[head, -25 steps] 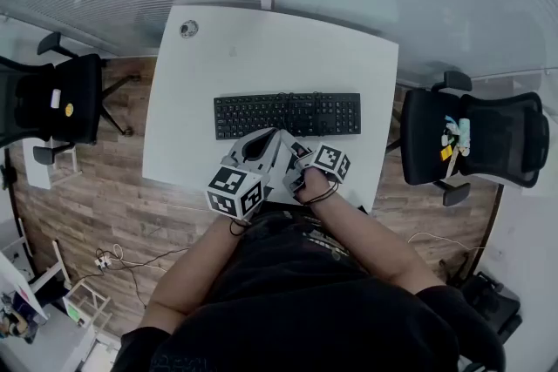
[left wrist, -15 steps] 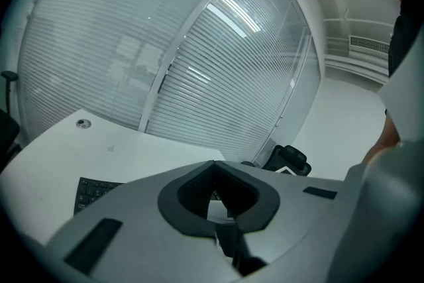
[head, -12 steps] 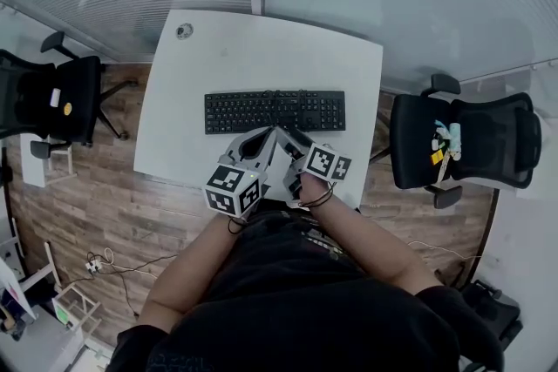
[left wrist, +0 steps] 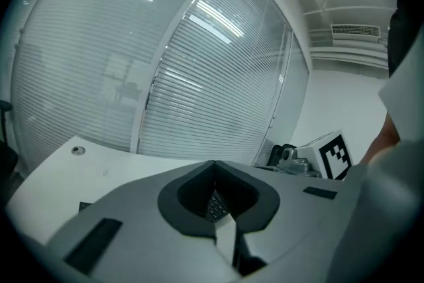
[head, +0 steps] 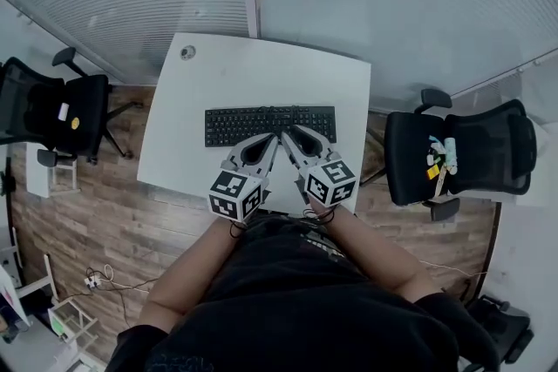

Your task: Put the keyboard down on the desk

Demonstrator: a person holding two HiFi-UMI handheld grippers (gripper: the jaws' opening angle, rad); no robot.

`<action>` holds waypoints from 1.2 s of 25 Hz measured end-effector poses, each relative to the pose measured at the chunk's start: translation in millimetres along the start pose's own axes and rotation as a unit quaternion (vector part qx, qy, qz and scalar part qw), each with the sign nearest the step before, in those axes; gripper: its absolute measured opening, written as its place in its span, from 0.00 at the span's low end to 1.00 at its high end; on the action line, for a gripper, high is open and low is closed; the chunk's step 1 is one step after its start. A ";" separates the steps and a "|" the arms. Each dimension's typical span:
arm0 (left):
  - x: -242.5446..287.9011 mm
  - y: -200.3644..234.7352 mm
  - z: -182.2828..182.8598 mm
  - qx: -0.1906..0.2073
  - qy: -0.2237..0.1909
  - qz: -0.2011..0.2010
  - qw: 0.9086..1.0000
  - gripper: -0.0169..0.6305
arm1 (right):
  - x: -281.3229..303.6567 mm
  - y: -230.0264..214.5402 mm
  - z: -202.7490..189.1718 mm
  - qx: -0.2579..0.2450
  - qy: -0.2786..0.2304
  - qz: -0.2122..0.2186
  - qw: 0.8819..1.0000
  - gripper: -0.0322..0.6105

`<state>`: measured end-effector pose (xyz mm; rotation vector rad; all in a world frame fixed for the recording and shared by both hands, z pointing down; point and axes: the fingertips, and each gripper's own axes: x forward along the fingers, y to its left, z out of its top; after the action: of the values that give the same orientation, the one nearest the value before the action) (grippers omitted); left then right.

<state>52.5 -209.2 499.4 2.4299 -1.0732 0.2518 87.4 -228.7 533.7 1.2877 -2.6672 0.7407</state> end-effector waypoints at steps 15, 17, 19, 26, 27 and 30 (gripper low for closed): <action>-7.0 -13.9 40.3 0.064 -0.046 0.029 0.996 0.05 | -24.6 39.1 64.3 -0.142 -0.061 0.016 0.988 0.09; -10.0 -17.7 37.7 0.074 -0.042 0.036 0.996 0.05 | -28.2 42.7 64.3 -0.145 -0.061 0.022 0.987 0.09; -14.1 -23.0 39.2 0.090 -0.046 0.037 0.994 0.05 | -31.1 46.3 65.2 -0.146 -0.061 0.029 0.987 0.09; -33.3 -23.8 44.7 0.122 -0.061 0.044 0.990 0.05 | -31.0 54.9 59.8 -0.141 -0.054 0.037 0.988 0.09; -35.7 -22.3 42.4 0.122 -0.060 0.045 0.990 0.05 | -31.0 56.0 58.6 -0.140 -0.052 0.037 0.988 0.09; -45.4 -15.4 37.9 0.117 -0.053 0.041 0.991 0.05 | -28.3 64.4 58.8 -0.143 -0.053 0.036 0.988 0.09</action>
<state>32.3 -189.2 445.4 2.6352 -1.2543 0.2920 64.3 -201.5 449.2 1.1910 -2.7854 0.2867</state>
